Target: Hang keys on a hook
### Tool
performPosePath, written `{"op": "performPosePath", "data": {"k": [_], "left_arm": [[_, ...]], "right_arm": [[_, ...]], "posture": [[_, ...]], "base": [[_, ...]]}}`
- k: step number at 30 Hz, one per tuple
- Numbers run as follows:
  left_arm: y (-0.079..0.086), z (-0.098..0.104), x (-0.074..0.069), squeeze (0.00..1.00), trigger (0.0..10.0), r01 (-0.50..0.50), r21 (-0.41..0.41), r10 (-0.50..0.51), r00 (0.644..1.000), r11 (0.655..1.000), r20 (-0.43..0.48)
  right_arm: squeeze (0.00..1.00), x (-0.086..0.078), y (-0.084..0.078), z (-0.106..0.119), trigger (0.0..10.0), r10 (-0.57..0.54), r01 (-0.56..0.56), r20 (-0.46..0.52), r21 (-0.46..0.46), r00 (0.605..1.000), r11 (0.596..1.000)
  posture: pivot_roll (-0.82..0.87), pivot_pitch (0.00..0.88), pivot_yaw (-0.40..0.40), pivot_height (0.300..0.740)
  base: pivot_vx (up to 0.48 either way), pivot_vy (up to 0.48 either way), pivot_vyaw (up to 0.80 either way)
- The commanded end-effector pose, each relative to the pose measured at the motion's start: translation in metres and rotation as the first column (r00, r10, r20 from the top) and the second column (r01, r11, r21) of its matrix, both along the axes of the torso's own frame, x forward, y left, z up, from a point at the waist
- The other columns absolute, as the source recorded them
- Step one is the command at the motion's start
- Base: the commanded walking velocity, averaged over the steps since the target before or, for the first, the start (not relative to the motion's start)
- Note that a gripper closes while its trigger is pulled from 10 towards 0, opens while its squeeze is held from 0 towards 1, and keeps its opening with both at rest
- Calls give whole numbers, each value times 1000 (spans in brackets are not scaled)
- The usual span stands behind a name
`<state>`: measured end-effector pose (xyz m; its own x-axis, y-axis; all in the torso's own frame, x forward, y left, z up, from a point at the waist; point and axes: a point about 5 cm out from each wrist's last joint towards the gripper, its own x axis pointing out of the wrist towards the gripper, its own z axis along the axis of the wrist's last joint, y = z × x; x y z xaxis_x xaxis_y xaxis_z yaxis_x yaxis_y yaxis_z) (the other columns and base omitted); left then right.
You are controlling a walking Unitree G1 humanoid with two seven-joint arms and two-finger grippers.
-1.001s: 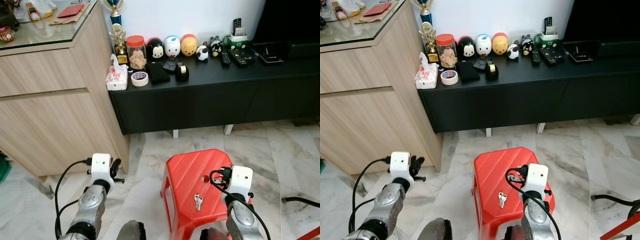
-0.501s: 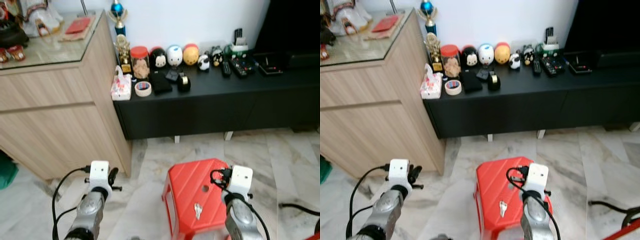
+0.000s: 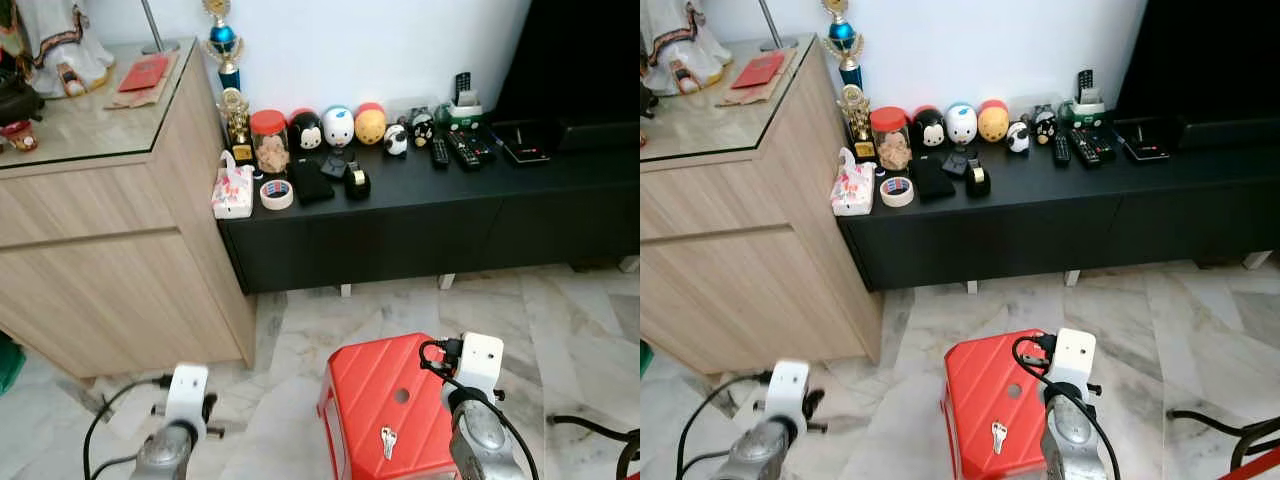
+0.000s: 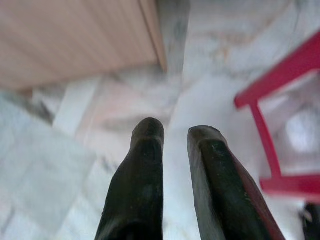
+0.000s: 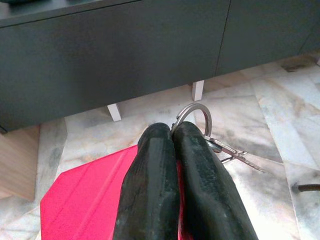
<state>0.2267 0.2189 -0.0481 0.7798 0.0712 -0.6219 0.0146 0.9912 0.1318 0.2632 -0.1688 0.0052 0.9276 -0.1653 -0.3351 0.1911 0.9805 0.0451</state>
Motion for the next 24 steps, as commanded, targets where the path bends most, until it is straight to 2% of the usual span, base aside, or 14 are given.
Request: {"op": "performPosePath", "data": {"k": [1, 7, 24], "left_arm": [[-3, -7, -9, 0, 10000, 5, 1, -5, 999, 1000, -46], [-6, -17, -24, 0, 10000, -9, -21, 7, 995, 1000, -101], [-5, -21, -30, 0, 10000, -41, -14, 40, 992, 999, -118]], "right_arm": [[0, 2, 0, 2, 10000, -11, 11, 10, 1, 1000, 1000], [0, 2, 0, 2, 10000, -12, 12, 12, 1, 1000, 1000], [0, 2, 3, -1, 10000, -22, 22, 2, 3, 1000, 1000]], "posture": [[-56, 0, 39, 740], [-58, 0, 40, 740], [-66, 0, 50, 740]], "base": [[0, 0, 0], [-82, 0, 0], [-298, 0, 0]]}}
